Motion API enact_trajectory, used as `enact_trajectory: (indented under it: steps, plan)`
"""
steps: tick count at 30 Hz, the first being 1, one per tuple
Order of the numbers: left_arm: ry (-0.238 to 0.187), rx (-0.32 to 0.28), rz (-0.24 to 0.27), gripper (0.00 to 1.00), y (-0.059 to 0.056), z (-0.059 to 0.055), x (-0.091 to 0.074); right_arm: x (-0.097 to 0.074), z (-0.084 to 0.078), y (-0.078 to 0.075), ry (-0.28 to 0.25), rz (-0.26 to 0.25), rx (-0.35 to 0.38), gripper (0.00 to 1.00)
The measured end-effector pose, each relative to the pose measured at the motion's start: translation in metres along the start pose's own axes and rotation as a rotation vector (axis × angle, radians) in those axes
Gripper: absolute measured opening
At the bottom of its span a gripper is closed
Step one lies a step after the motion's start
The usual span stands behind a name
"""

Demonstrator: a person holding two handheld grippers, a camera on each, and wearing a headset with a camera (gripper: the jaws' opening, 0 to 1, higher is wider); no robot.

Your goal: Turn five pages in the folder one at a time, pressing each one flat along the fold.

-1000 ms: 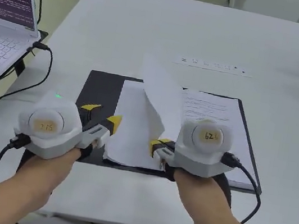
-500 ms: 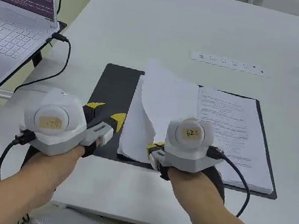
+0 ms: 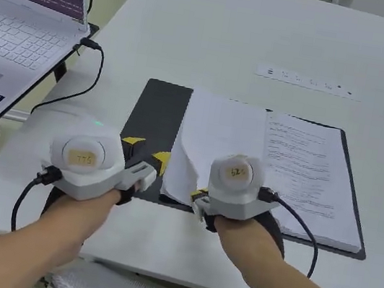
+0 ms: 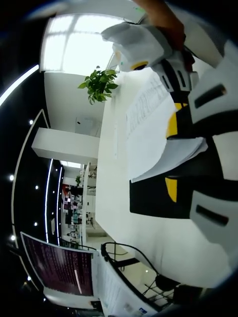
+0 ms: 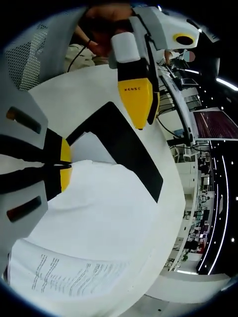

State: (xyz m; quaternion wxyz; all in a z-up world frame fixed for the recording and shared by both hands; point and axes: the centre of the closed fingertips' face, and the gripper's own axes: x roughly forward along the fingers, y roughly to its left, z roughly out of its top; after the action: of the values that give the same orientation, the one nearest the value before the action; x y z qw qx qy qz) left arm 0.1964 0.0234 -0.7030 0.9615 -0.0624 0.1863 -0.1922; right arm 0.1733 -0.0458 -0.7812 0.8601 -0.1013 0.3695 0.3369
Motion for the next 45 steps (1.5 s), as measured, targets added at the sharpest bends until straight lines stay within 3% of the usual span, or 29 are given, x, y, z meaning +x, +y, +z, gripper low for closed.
enact_trajectory:
  steps: [4, 8, 14, 19, 21, 24, 26, 31, 33, 45]
  plan:
    - [0.018, 0.009, -0.004, 0.27, -0.003, -0.005, 0.005, 0.000, -0.003, 0.001, -0.008, 0.019, 0.011, 0.01]
    - [0.040, 0.018, -0.011, 0.27, -0.007, -0.010, 0.012, -0.003, -0.001, 0.007, -0.052, 0.058, 0.031, 0.06]
    - [0.108, 0.061, -0.058, 0.26, -0.025, -0.025, 0.032, -0.024, 0.004, 0.008, -0.143, 0.102, 0.065, 0.06]
    - [0.197, 0.111, -0.082, 0.25, -0.035, -0.049, 0.046, -0.038, 0.004, -0.009, -0.185, 0.078, 0.092, 0.03]
    - [0.228, 0.136, -0.065, 0.25, -0.034, -0.059, 0.050, -0.043, 0.005, -0.020, -0.206, 0.056, 0.121, 0.01]
    - [0.260, 0.114, -0.012, 0.25, -0.026, -0.070, 0.051, -0.048, 0.007, -0.037, -0.225, 0.029, 0.150, 0.00]
    - [0.278, 0.134, 0.007, 0.24, -0.024, -0.078, 0.051, -0.050, 0.008, -0.047, -0.241, 0.015, 0.168, 0.00]
    - [0.224, 0.123, 0.039, 0.23, -0.022, -0.079, 0.050, -0.049, 0.010, -0.072, -0.263, -0.007, 0.215, 0.00]
    - [0.223, 0.160, 0.033, 0.23, -0.024, -0.078, 0.050, -0.046, 0.010, -0.084, -0.267, -0.017, 0.243, 0.00]
    - [0.195, 0.138, 0.039, 0.23, -0.021, -0.078, 0.051, -0.020, 0.025, -0.146, -0.308, -0.070, 0.271, 0.00]
